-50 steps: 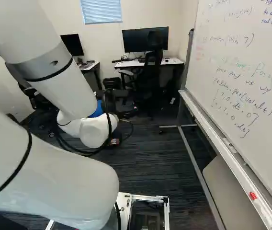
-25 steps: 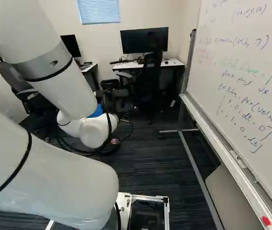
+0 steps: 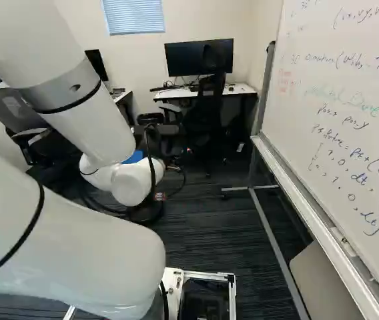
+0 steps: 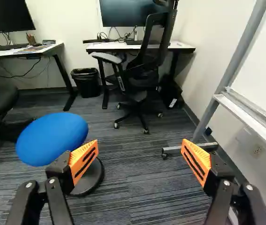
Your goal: Open the door and move inside
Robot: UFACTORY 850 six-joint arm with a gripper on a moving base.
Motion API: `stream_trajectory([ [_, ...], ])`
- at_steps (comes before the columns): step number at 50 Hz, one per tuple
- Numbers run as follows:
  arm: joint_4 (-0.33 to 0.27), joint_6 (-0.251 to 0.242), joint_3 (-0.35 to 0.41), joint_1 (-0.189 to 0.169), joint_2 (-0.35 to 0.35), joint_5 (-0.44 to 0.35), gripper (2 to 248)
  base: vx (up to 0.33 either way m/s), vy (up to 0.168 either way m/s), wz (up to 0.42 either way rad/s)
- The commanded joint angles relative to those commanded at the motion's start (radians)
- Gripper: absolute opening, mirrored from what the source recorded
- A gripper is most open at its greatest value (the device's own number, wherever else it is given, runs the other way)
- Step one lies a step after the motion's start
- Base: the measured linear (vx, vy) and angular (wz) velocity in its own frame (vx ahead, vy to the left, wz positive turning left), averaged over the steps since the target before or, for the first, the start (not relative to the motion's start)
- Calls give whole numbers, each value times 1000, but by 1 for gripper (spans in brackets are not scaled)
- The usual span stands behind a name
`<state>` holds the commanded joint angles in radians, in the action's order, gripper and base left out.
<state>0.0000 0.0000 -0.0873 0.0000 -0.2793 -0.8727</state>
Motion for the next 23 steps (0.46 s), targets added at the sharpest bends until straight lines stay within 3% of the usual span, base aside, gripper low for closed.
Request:
stream_trajectory([
  [23, 0, 0, 0, 0, 0, 0, 247, 13, -1, -1],
])
